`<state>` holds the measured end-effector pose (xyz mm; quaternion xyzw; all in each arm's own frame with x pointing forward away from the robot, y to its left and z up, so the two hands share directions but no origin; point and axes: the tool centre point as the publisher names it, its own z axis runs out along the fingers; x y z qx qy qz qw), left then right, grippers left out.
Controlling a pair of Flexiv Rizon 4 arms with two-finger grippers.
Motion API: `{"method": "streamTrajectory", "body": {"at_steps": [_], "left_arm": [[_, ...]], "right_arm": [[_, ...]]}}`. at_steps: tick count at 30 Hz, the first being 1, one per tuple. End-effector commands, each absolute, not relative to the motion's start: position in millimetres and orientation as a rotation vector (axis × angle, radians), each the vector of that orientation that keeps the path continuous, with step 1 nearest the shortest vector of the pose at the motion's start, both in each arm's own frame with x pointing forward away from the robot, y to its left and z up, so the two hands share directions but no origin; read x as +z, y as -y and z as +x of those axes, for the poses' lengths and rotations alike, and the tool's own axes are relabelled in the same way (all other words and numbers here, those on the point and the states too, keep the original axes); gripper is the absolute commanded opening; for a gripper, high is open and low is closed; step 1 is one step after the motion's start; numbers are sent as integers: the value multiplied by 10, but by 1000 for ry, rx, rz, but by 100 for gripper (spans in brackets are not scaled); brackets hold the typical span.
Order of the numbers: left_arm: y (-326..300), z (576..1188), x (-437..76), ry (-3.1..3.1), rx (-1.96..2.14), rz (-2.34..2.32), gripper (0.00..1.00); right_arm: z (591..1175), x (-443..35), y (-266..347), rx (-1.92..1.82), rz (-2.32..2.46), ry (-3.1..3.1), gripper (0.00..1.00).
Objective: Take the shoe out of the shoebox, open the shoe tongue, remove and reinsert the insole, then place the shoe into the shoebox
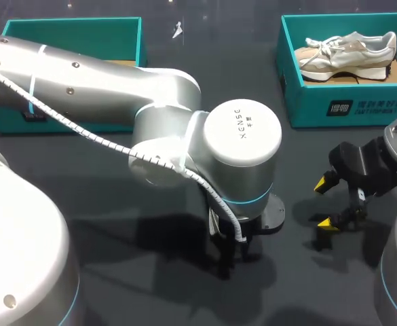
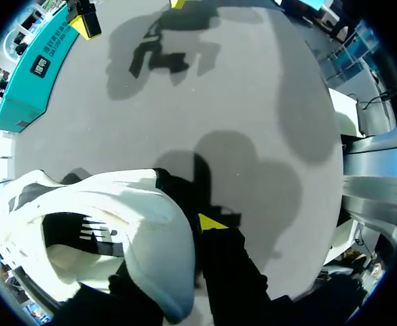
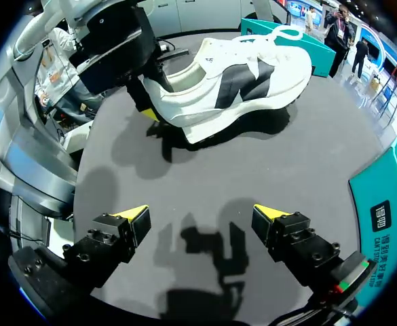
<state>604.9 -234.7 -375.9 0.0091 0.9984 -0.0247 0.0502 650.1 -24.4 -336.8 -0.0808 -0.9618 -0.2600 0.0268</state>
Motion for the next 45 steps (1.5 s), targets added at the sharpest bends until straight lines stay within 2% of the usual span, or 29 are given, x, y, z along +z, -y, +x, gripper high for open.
{"method": "streamTrajectory", "body": {"at_steps": [1,17,29,45], "left_arm": [[2210,6109,-3538,-3055,-104,63,0],[1931,6450,-2655,-3058,-105,223,0],[1457,7280,-1926,-3059,-167,162,0],[1457,7280,-1926,-3059,-167,162,0]], "right_arm": [[6486,-3364,242,-801,-252,2974,100],[6486,-3364,242,-801,-252,2974,100],[6486,-3364,242,-801,-252,2974,100],[6486,-3364,242,-801,-252,2974,100]]}}
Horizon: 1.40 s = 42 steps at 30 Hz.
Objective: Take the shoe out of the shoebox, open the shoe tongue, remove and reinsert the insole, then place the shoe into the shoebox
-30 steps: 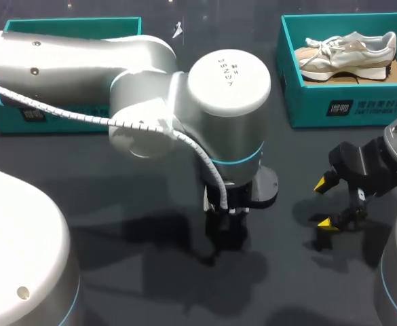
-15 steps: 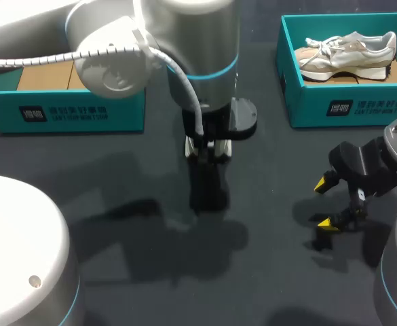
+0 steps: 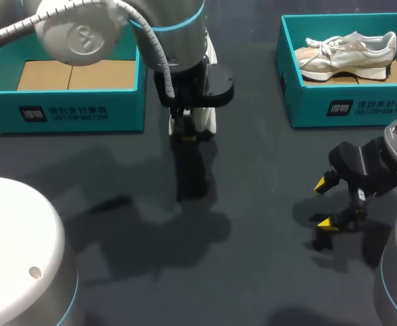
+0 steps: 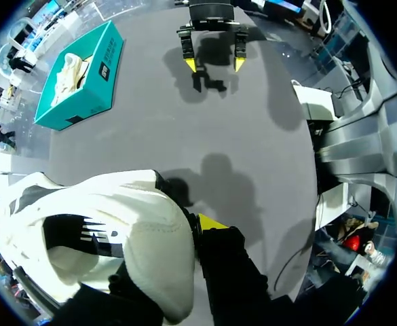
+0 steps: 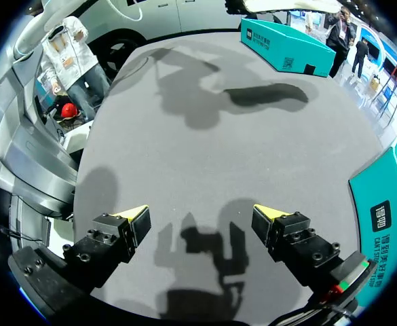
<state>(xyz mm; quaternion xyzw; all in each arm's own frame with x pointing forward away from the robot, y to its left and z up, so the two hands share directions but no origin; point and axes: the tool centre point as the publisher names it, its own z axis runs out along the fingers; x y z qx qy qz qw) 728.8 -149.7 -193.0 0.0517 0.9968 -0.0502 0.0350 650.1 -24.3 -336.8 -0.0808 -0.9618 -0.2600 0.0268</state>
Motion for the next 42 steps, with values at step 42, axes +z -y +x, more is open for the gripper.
{"method": "streamTrajectory", "body": {"at_steps": [42], "left_arm": [[-836,9377,-1246,-3136,-150,-29,0]], "right_arm": [[6486,-3364,242,-801,-252,2974,100]]}}
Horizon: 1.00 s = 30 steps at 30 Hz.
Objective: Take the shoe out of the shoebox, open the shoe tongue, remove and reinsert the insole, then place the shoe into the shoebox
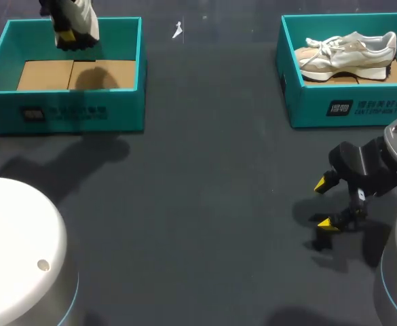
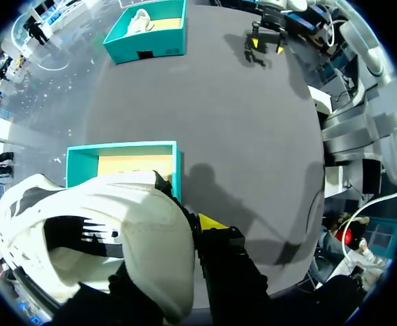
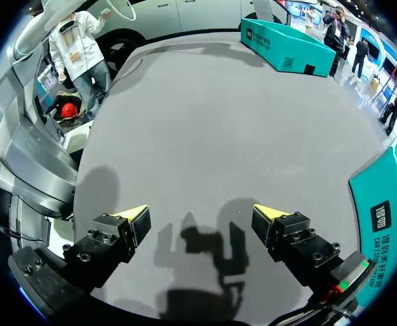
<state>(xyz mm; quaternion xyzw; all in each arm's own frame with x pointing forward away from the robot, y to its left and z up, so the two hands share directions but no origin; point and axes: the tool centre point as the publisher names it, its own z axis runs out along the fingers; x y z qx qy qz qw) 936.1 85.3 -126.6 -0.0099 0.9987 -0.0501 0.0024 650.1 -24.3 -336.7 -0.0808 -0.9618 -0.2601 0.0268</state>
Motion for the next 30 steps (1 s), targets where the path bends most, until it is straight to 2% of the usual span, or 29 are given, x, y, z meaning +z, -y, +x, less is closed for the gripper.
{"method": "streamTrajectory", "body": {"at_steps": [1,8,17,30], "left_arm": [[-836,9377,-1246,-3136,-150,-29,0],[-865,9433,-1270,-3121,-142,-28,0],[-1401,9965,-1370,-3146,-71,-9,0],[-2077,10339,-1442,-3173,-109,12,0]], "right_arm": [[6486,-3364,242,-801,-252,2974,100],[6486,-3364,242,-801,-252,2974,100],[6486,-3364,242,-801,-252,2974,100],[6486,-3364,242,-801,-252,2974,100]]}}
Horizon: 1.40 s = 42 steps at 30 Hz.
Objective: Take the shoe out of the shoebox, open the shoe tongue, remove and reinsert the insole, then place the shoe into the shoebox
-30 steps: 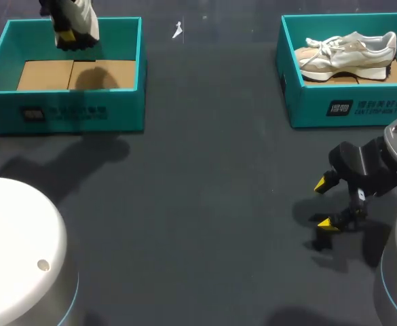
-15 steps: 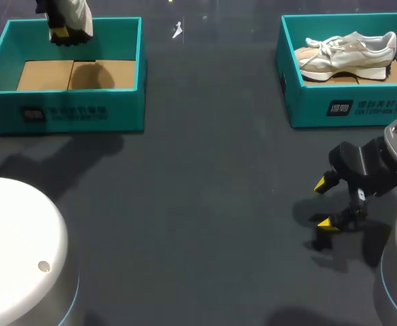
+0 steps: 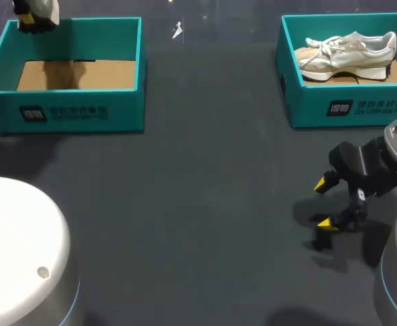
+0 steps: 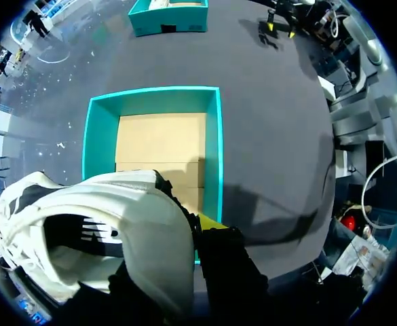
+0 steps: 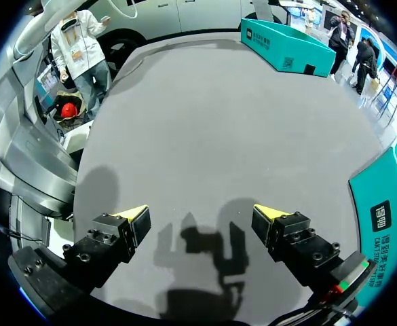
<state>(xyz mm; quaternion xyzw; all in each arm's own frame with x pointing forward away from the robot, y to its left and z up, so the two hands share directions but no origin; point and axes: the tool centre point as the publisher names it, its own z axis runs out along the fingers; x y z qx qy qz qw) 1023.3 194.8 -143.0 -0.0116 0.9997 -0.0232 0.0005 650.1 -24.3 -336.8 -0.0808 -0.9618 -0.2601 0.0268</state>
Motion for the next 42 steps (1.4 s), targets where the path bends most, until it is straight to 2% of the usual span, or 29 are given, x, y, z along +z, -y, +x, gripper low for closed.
{"method": "streamTrajectory", "body": {"at_steps": [1,8,13,26,30,37,42], "left_arm": [[-2110,10351,-1450,-3171,-105,32,0],[-2346,10435,-1463,-3128,-72,269,0],[-2600,10328,-1468,-3004,16,739,0],[-2600,10328,-1468,-3004,16,739,0],[-2651,10388,-1485,-2941,-15,1053,0],[-2910,10459,-1621,-2679,331,1620,0],[-2983,10524,-1672,-2663,455,1596,0]], "right_arm": [[6486,-3364,242,-801,-252,2974,100],[6486,-3364,242,-801,-252,2974,100],[6486,-3364,242,-801,-252,2974,100],[6486,-3364,242,-801,-252,2974,100],[6486,-3364,242,-801,-252,2974,100],[6486,-3364,242,-801,-252,2974,100],[6486,-3364,242,-801,-252,2974,100]]}}
